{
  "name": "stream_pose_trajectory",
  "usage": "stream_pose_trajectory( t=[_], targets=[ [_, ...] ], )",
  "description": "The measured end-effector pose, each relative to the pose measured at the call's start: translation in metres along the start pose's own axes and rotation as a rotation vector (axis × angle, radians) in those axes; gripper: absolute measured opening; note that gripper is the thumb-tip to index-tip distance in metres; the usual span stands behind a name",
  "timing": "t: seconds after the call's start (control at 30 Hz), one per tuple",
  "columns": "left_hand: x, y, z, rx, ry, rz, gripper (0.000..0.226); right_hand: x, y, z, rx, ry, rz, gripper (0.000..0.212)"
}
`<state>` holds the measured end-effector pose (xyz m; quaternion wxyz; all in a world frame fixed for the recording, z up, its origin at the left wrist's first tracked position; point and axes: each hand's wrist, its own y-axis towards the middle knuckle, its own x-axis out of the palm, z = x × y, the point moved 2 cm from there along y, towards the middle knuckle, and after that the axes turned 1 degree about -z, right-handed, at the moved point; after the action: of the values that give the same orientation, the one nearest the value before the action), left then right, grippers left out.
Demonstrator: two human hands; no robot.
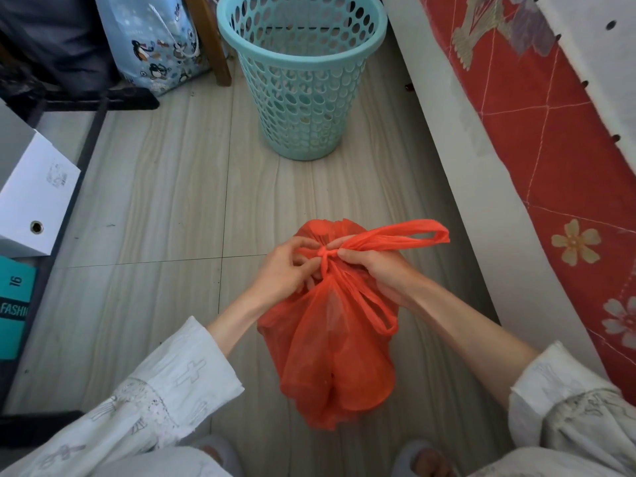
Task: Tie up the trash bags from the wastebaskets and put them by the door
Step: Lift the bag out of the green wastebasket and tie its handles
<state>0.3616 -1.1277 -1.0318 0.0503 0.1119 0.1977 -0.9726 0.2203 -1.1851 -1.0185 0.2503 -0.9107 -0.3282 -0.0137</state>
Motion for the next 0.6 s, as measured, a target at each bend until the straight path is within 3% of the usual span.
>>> stream_pose_trajectory(
  t=[0.13,0.2,0.27,0.43,0.6],
  targets=[
    [0.002,-0.001,0.003,0.090,0.133,0.030,0.024,-0.001,-0.001,0.000,-0.027,-0.078,0.033,0.025],
    [0.001,-0.001,0.006,0.126,0.187,0.071,0.017,-0.002,-0.001,-0.002,-0.059,-0.104,0.102,0.020],
    [-0.001,-0.001,0.009,0.216,0.383,0.118,0.006,-0.004,-0.001,-0.003,-0.093,-0.089,0.159,0.011],
    [-0.003,-0.008,0.014,0.356,0.810,0.080,0.023,-0.005,0.000,-0.009,-0.133,-0.233,0.299,0.008],
    [0.004,-0.006,0.019,0.553,0.860,0.008,0.025,-0.019,0.007,-0.010,-0.067,-0.355,0.505,0.018]
  ],
)
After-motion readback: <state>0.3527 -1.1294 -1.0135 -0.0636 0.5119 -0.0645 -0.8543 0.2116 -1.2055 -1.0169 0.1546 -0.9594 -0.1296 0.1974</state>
